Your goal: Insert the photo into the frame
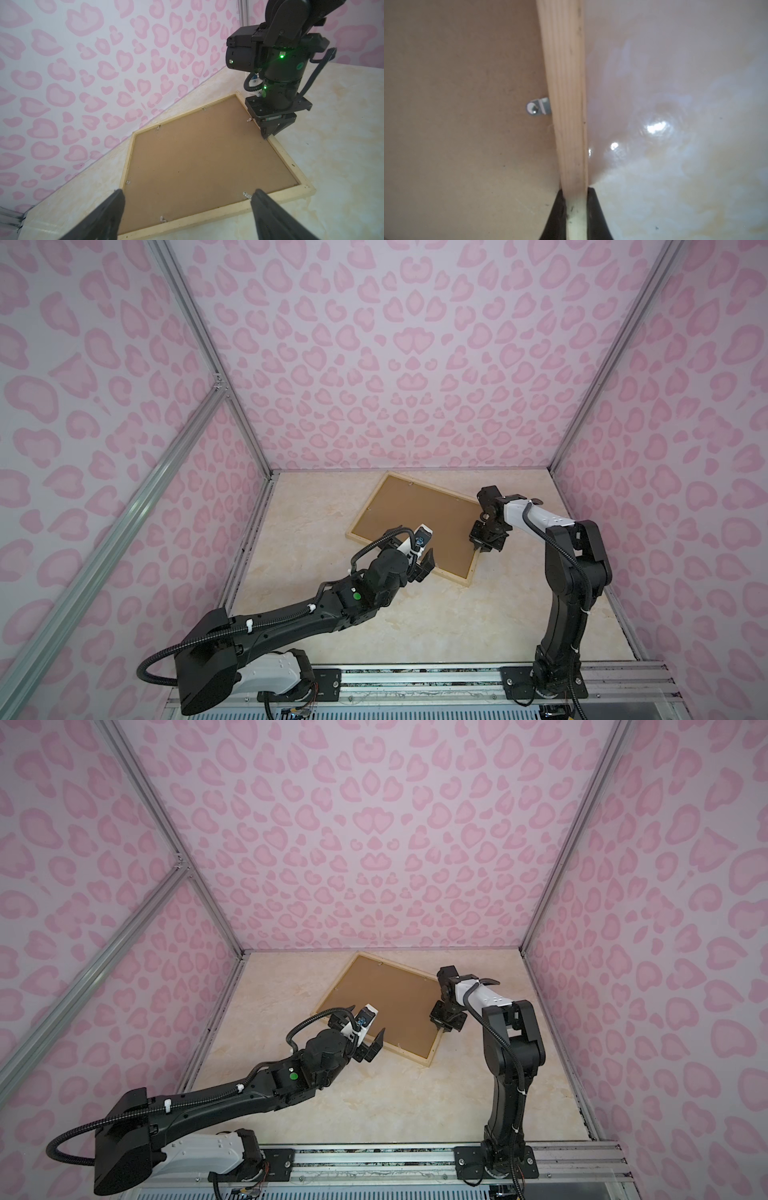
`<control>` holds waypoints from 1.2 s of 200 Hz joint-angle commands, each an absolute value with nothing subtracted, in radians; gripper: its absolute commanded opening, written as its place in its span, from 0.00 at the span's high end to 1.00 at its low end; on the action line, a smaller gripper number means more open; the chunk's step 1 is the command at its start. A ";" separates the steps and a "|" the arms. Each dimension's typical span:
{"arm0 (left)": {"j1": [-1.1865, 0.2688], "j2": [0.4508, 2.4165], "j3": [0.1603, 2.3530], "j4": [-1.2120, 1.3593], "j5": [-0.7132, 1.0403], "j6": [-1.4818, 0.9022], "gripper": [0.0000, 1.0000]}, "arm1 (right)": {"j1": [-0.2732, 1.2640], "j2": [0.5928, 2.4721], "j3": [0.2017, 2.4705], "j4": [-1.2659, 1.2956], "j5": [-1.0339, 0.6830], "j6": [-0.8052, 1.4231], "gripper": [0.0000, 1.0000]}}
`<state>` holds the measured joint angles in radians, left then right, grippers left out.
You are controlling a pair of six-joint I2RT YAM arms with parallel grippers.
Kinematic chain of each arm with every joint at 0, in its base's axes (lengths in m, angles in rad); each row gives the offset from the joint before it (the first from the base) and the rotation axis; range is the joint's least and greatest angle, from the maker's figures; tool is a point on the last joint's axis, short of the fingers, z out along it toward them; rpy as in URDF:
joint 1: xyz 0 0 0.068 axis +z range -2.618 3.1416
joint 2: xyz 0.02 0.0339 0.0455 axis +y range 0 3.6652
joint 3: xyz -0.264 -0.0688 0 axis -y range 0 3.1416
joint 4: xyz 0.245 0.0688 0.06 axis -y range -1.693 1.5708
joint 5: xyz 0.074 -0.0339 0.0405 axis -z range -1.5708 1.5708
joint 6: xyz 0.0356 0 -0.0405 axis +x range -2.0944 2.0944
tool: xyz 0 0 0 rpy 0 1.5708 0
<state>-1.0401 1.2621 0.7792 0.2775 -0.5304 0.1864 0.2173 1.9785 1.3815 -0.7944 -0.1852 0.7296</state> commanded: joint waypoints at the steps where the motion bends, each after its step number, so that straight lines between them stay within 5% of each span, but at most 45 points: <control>1: -1.039 1.266 0.792 0.307 -0.515 0.188 0.03 | 0.225 1.983 1.353 -0.803 -0.167 0.773 0.96; 96: -1.066 1.282 0.693 0.336 -0.218 0.570 0.03 | 0.178 1.817 1.398 -0.941 -0.324 0.698 1.00; 170: -1.150 1.437 0.594 0.615 -0.357 0.867 0.01 | 0.150 1.748 1.421 -1.028 -0.357 0.657 1.00; 240: -1.146 1.801 0.638 1.053 -0.460 0.991 0.04 | 0.147 1.751 1.422 -1.032 -0.386 0.662 1.00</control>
